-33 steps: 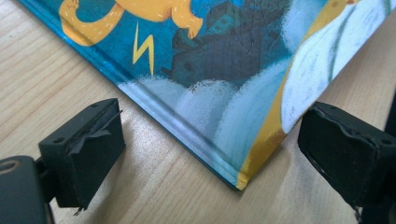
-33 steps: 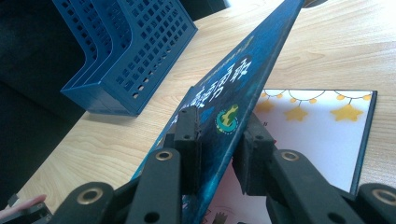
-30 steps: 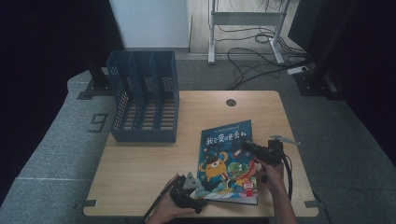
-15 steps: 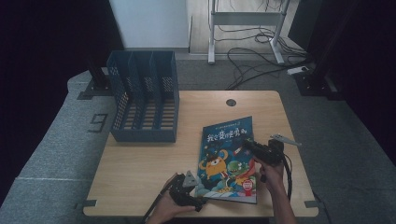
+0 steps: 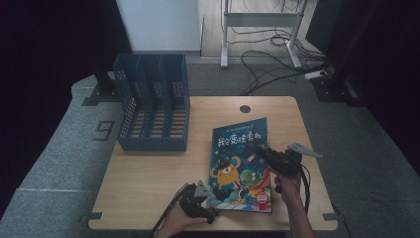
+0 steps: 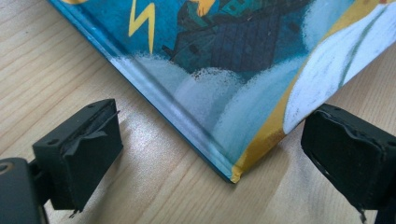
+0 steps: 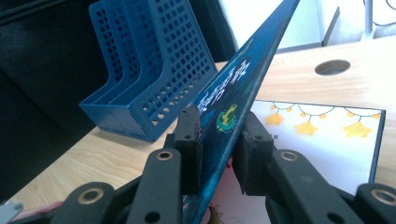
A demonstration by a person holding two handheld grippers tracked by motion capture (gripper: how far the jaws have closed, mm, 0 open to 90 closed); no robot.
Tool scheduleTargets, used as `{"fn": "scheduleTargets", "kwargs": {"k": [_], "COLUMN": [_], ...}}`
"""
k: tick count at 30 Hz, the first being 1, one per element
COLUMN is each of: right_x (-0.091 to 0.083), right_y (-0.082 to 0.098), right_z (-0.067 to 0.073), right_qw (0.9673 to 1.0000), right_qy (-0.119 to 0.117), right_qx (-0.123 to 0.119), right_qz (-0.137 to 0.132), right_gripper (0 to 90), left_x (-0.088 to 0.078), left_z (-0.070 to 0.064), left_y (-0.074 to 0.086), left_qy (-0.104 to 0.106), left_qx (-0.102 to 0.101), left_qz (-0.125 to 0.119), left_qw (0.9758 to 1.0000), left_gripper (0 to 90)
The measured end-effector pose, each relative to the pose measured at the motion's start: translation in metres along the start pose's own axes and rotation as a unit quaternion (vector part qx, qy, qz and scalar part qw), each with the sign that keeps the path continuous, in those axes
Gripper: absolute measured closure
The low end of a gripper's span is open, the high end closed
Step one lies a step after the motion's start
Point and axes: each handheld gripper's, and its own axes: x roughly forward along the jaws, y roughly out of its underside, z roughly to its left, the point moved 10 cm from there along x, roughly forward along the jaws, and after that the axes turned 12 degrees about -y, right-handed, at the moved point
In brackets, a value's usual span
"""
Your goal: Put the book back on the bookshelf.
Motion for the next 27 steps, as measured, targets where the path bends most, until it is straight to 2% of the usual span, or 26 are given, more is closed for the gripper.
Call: {"fn": "scheduleTargets", "kwargs": {"k": [9,17,27], "right_x": [-0.001,-0.002,-0.003], "right_y": [-0.007,-0.008,-0.016], "right_z": [0.01,0.013,0.03], "right_qw": [0.9997,0.9994,0.9975], "right_qy": [-0.004,-0.008,-0.024], "right_qx": [-0.022,-0.024,-0.056], "right_qz": [-0.014,-0.022,-0.035], "right_gripper": [72.8,72.9,73.1], "left_x": [0.001,0.001,0.002], "left_z": [0.002,0.003,0.004], "left_y": [-0.001,-0.001,-0.002], "left_qy": [-0.002,-0.003,0.0], "left_qx": [-0.002,-0.002,0.001], "left_qz": [0.002,0.002,0.013], "left_qw": [1.0,1.0,0.9999], "left_gripper": [4.3,4.1,3.2]}}
